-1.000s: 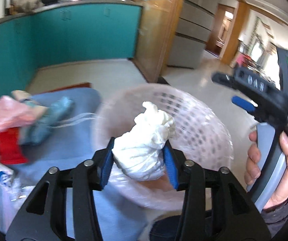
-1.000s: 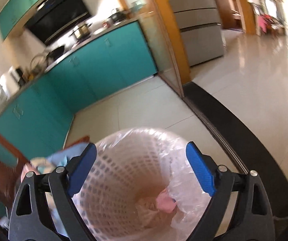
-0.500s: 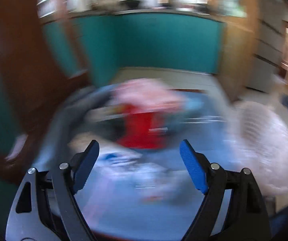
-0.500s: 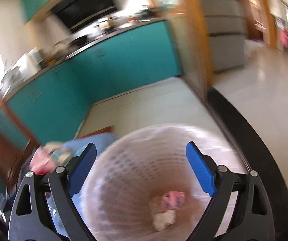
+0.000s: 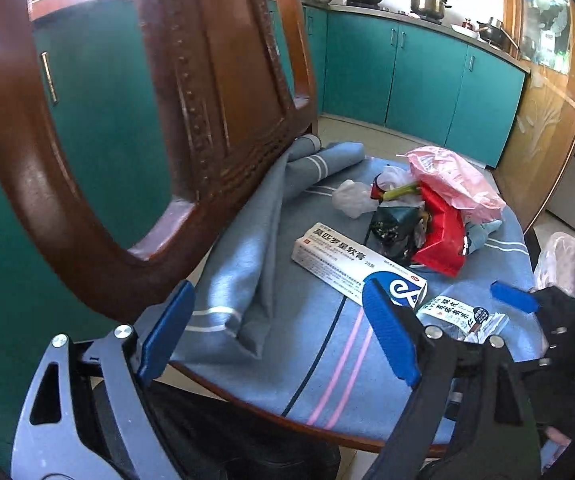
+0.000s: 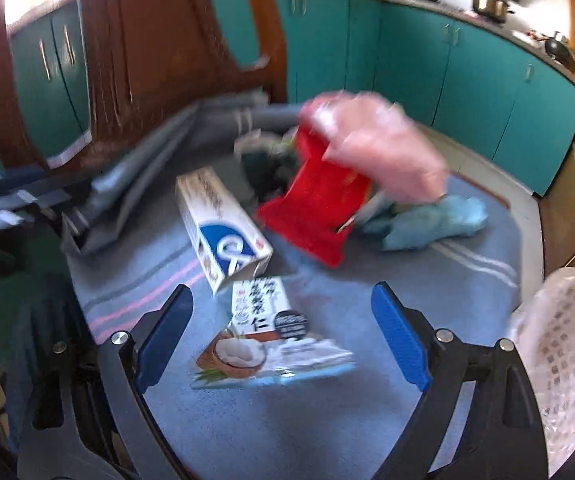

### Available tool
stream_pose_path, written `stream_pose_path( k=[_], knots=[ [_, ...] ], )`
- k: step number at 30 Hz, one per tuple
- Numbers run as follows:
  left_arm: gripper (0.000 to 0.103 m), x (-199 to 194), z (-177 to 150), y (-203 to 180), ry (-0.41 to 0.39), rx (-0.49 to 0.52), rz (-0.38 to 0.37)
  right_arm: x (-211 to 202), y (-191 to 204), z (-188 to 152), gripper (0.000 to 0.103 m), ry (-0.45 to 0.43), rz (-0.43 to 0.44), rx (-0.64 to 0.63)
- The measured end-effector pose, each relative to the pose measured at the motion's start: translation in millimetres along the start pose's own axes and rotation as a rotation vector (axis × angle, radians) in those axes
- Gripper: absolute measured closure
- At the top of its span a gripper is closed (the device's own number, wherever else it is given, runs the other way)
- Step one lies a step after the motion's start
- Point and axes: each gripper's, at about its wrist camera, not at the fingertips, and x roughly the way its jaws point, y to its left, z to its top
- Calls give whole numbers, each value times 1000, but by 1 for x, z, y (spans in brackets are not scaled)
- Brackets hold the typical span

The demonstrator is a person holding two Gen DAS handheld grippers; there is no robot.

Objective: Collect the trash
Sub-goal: 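Grasp the coconut snack wrapper with the right tool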

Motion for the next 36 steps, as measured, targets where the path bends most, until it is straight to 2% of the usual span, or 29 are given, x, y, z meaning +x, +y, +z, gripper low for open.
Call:
stream_pose_path(
  k=[3, 8, 11, 16, 17, 25, 36],
  knots=[
    [16, -4, -1, 3, 4, -2, -2, 10, 2, -6, 14, 41, -7, -19],
    [16, -3, -4, 1, 19, -4, -13, 12, 5, -16, 15, 60, -20, -55],
    [16, -3, -6, -2, 25, 4, -20, 16, 9, -22, 23, 83, -28, -73],
    [16, -2, -8, -4, 34, 1, -29, 18, 9, -27, 28, 89, -30, -81],
    [16, -2, -8, -4, 36, 1, -31, 17, 9, -28, 48, 91, -21, -80],
    [16, -1, -9, -6, 46, 4, -35, -1, -7, -28, 48, 75, -12, -20],
    [15, 2, -14, -19, 65, 29, -61, -18, -56, -30, 48, 39, -92, 172]
  ],
)
